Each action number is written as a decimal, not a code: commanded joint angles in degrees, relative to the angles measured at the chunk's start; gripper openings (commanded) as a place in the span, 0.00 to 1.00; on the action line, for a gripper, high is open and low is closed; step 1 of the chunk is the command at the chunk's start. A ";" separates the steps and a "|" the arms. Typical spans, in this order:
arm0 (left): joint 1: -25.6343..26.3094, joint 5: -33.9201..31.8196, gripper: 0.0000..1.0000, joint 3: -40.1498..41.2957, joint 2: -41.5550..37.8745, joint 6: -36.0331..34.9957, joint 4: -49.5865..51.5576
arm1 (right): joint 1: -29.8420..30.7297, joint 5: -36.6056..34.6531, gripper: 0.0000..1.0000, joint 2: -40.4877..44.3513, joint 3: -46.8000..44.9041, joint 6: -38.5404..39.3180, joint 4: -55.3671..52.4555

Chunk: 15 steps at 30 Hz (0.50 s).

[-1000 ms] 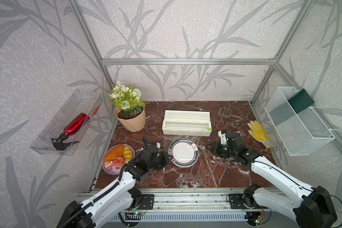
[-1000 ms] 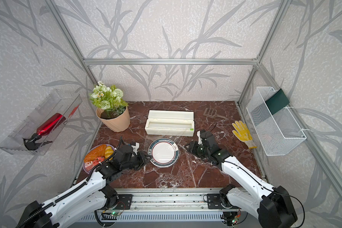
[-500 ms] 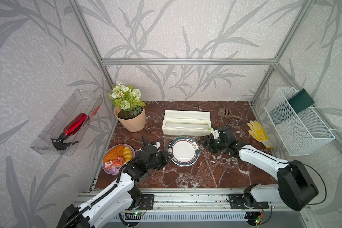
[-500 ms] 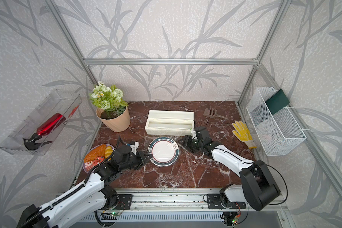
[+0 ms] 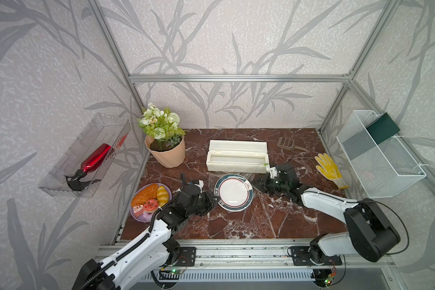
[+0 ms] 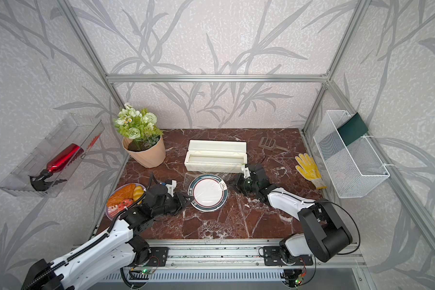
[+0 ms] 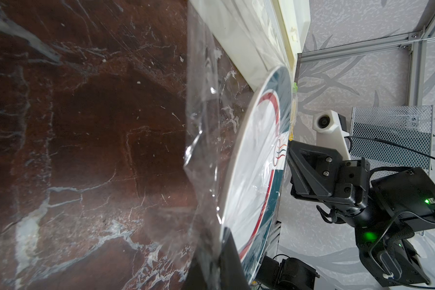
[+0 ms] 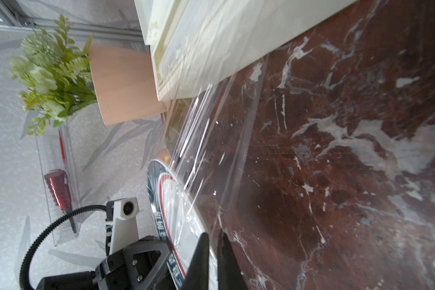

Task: Wrap the plate with plastic wrap
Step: Pick up the plate at the center of the board.

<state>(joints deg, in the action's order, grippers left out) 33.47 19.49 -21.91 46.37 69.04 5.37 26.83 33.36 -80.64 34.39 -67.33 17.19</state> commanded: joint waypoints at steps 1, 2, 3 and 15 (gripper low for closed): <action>0.18 0.04 0.00 -1.94 -1.11 -0.13 -2.83 | -0.20 0.30 0.00 1.64 -1.38 -0.44 2.02; 0.15 -0.01 0.00 -1.97 -1.29 -0.13 -2.75 | -0.20 0.22 0.00 2.16 -1.51 -0.11 1.65; 0.18 -0.12 0.00 -1.91 -1.37 -0.13 -2.73 | -0.20 -0.03 0.00 2.81 -1.67 0.42 0.56; 0.09 -0.28 0.00 -2.09 -1.75 0.05 -2.62 | -0.55 -2.30 0.43 12.00 -2.58 8.16 -11.39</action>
<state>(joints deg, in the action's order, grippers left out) 33.47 19.38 -21.91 46.02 69.04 5.43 26.50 31.66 -69.78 32.75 -61.67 9.17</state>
